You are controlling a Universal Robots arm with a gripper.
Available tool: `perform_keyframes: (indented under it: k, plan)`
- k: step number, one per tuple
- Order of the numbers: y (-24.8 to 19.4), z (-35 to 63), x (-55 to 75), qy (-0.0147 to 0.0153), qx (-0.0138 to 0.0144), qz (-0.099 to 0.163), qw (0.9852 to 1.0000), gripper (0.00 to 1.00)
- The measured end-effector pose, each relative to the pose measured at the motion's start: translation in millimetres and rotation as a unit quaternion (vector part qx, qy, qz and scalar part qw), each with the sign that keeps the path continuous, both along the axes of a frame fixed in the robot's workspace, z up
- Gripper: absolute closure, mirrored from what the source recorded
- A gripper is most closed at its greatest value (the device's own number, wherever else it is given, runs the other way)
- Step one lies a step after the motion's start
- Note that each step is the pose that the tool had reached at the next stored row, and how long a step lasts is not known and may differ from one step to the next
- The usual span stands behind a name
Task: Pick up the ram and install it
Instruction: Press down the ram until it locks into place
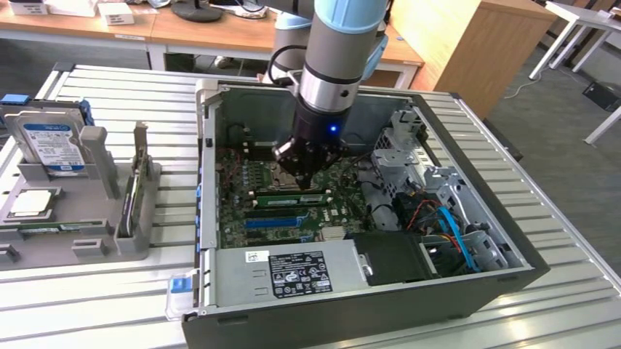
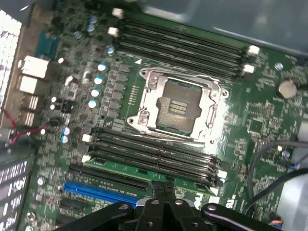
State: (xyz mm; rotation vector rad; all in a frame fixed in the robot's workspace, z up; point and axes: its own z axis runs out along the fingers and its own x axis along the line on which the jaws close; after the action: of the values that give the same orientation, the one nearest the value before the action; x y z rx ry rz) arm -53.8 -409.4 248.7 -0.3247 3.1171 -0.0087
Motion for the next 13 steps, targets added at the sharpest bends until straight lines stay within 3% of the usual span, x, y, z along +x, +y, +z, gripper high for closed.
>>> perform_keyframes:
  k: [3,13]
  plan:
    - [0.0,0.0,0.0,0.0000,0.0000,-0.017,0.9998,0.89]
    - [0.0,0.0,0.0,0.0000,0.0000,-0.018,0.9998,0.89]
